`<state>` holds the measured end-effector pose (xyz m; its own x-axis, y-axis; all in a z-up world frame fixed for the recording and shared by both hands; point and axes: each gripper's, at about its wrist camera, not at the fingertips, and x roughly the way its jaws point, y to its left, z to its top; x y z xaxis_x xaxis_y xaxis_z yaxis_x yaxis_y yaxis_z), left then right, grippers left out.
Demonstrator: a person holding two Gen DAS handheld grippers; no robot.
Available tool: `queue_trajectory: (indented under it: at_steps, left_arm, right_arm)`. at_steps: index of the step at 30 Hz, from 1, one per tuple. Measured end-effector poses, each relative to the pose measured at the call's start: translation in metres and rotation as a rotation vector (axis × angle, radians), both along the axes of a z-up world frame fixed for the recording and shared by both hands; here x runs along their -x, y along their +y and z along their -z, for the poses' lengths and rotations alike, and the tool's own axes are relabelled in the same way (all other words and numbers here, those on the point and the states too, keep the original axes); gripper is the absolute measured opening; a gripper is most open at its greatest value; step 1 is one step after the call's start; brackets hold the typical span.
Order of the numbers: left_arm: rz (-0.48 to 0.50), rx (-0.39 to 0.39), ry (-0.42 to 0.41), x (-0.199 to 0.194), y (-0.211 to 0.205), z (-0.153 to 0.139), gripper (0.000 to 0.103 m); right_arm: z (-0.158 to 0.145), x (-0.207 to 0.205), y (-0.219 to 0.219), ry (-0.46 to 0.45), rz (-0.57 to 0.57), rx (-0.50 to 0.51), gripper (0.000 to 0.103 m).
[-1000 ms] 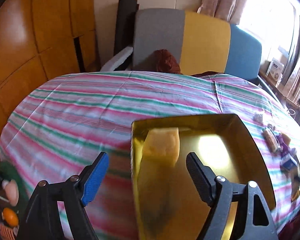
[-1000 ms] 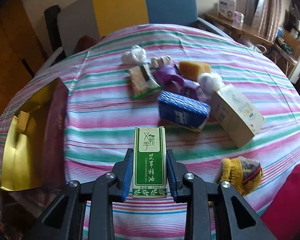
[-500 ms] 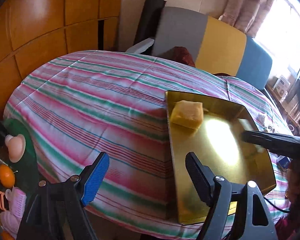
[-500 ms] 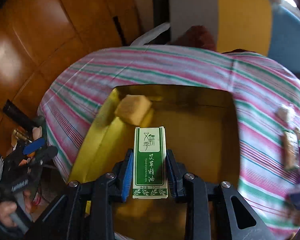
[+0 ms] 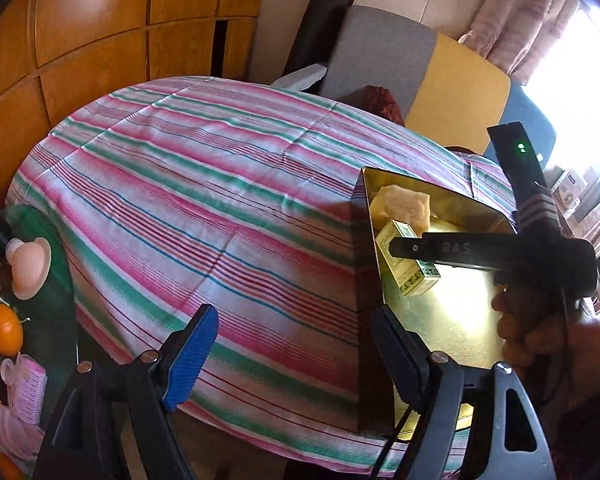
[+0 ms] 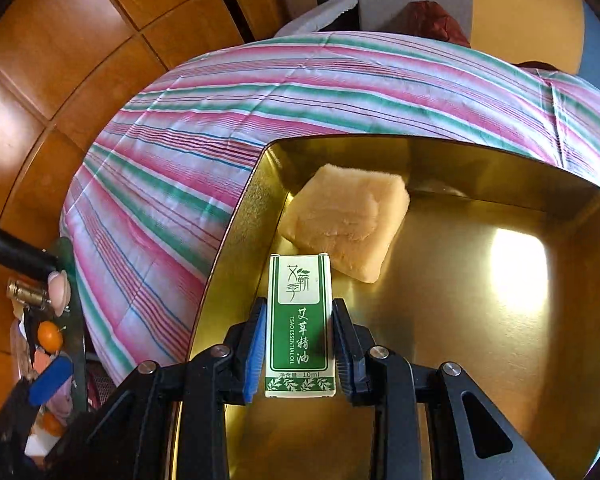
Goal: Organize objects
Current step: 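Carry the green oil box into the tray and open the right tool, then move both tools back toward the remaining items on the table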
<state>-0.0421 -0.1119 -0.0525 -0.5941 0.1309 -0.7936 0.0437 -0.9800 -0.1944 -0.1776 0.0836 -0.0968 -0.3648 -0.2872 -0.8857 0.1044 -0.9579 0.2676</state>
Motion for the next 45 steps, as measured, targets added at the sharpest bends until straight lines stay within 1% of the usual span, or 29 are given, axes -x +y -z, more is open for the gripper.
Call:
queue_trajectory:
  at_steps: [4,5,10,12,14,16,20,23,27,29,31,35,38,45]
  left_arm:
    - [0.003,0.006,-0.002,0.0,0.001,0.001,0.079]
    - [0.004,0.01,-0.003,0.0,0.002,0.001,0.079]
    - [0.006,0.026,0.003,-0.001,0.004,0.0,0.079]
    - [0.008,0.034,0.01,-0.002,0.006,-0.001,0.079]
    - [0.012,0.041,0.017,-0.003,0.007,-0.004,0.079]
    - [0.016,0.045,0.024,-0.004,0.009,-0.006,0.079]
    - [0.027,0.064,0.049,-0.007,0.015,-0.014,0.079]
    - [0.036,0.085,0.071,-0.011,0.021,-0.02,0.079]
    - [0.057,0.101,0.097,-0.017,0.031,-0.028,0.079]
    - [0.071,0.128,0.108,-0.02,0.038,-0.032,0.079]
    - [0.087,0.141,0.114,-0.022,0.045,-0.034,0.079]
    - [0.122,0.147,0.114,-0.026,0.06,-0.035,0.079]
    - [0.153,0.154,0.113,-0.03,0.074,-0.035,0.079]
    - [0.225,0.152,0.113,-0.037,0.101,-0.035,0.079]
  right_arm:
    - [0.008,0.006,0.0,-0.017,0.028,0.028,0.032]
    - [0.01,0.007,0.002,-0.026,0.038,0.047,0.033]
    - [0.013,0.005,0.011,-0.041,0.059,0.149,0.034]
    - [0.009,0.001,0.017,-0.035,0.062,0.197,0.038]
    - [0.005,-0.003,0.021,-0.024,0.068,0.228,0.048]
    - [0.0,-0.008,0.026,-0.011,0.073,0.242,0.048]
    - [-0.013,-0.025,0.033,0.021,0.067,0.224,0.052]
    - [-0.026,-0.043,0.04,0.063,0.054,0.17,0.061]
    - [-0.047,-0.073,0.056,0.132,0.023,0.112,0.067]
    - [-0.053,-0.087,0.066,0.16,0.017,0.098,0.069]
    - [-0.058,-0.102,0.077,0.181,0.019,0.075,0.074]
    - [-0.063,-0.127,0.105,0.209,0.053,0.043,0.075]
    - [-0.064,-0.144,0.13,0.223,0.103,0.023,0.077]
    - [-0.06,-0.173,0.181,0.23,0.22,0.011,0.08]
